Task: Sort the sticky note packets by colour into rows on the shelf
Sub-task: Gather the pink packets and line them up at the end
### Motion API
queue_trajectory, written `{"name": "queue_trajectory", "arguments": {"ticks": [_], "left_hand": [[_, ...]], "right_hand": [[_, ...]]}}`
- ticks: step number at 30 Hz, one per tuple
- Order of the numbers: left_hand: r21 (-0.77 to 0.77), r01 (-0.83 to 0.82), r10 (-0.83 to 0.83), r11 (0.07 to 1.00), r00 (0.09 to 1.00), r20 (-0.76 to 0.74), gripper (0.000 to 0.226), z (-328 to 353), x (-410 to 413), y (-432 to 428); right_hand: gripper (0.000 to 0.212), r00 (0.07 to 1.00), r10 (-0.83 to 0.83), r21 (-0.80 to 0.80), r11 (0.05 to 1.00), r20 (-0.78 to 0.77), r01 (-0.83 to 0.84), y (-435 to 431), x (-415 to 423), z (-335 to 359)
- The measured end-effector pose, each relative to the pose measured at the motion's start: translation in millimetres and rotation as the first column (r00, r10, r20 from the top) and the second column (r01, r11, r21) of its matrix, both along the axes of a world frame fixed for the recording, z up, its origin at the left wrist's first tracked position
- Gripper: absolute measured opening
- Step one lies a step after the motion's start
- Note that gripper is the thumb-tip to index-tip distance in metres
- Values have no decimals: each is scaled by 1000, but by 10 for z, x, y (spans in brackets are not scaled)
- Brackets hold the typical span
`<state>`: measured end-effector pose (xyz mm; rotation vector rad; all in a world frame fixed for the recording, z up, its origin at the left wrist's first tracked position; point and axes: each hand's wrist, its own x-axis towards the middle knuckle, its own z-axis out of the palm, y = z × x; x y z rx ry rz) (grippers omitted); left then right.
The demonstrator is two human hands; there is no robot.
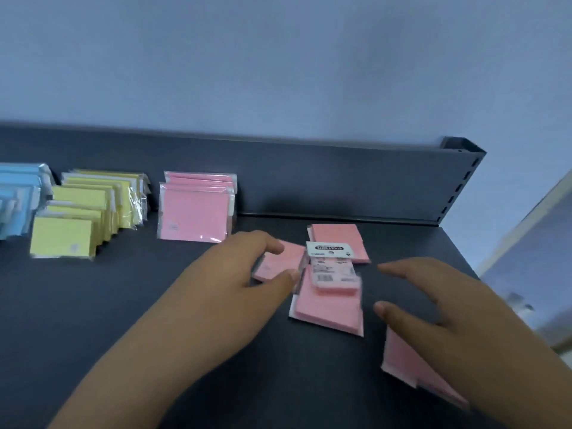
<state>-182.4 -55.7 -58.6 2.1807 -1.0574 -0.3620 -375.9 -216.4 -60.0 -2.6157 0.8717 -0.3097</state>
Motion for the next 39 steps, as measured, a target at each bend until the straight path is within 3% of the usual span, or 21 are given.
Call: {"name": "queue_trajectory", "arguments": {"ticks": [3,6,11,18,26,30,36,39], "left_hand": [[-21,22,-22,1000,1000,0,34,-88,-398,-232],[62,16,-24,998,992,121,47,-217,-622,-419],[178,-129,76,975,957,279,50,-332,-762,-651],[224,-309,211,924,903,374,57,-399,-854,-901],[230,-342,236,911,891,388,43,-269,-811,-1058],[237,-362,218,901,852,475,61,-119,-738,-1361],[448,-413,258,793,894,367,88,-234,-575,-1887],[391,-447,278,805,866,416,84,-213,-573,-1935]], "right_hand": [[54,997,11,-18,1000,-78,-13,-218,-214,15],[58,994,43,13,999,-102,-41,-314,-315,-11],[58,983,139,26,990,-123,-137,-326,-409,-178],[62,980,145,-4,989,-135,-147,-320,-465,-292],[50,992,99,-54,993,-74,-103,-389,-450,-344],[46,997,80,-65,995,-7,-81,-477,-504,-334],[49,990,142,-6,990,19,-142,-691,-721,-232],[51,986,168,2,986,4,-168,-867,-829,-233]]}}
